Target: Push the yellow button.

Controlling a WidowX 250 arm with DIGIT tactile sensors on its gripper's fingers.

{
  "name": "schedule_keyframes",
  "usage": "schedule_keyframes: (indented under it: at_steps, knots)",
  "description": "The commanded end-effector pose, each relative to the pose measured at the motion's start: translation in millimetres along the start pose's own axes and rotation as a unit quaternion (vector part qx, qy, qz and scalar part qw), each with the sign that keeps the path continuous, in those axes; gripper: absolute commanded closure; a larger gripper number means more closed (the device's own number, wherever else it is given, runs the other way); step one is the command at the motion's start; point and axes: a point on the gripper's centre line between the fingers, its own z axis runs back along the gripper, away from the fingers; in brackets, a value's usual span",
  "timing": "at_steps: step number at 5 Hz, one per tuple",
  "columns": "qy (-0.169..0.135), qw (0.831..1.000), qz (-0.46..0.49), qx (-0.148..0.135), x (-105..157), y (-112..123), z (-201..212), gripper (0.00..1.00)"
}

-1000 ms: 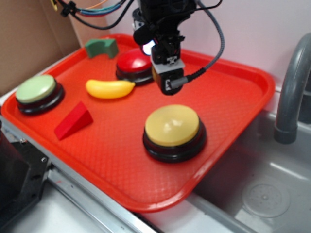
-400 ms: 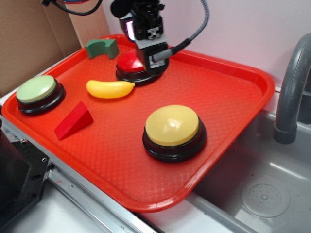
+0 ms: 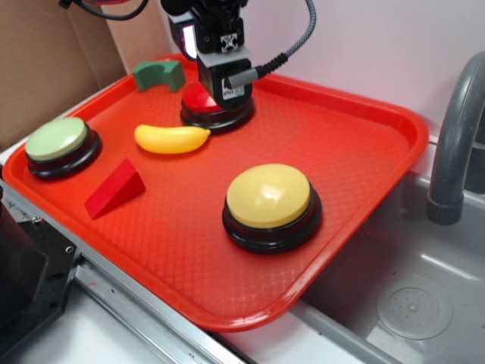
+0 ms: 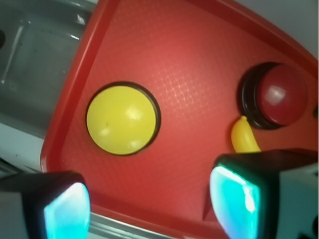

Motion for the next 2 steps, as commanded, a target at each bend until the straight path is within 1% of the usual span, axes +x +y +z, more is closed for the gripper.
schedule_keyframes:
  at_steps: [1,2]
  knots:
    - [-0.039,0.999,0.026,-0.003,-6.1,-7.5,45.6,0.0]
    - [-0.048,0.998,0.032,-0.011,-12.0,-7.1,54.5,0.0]
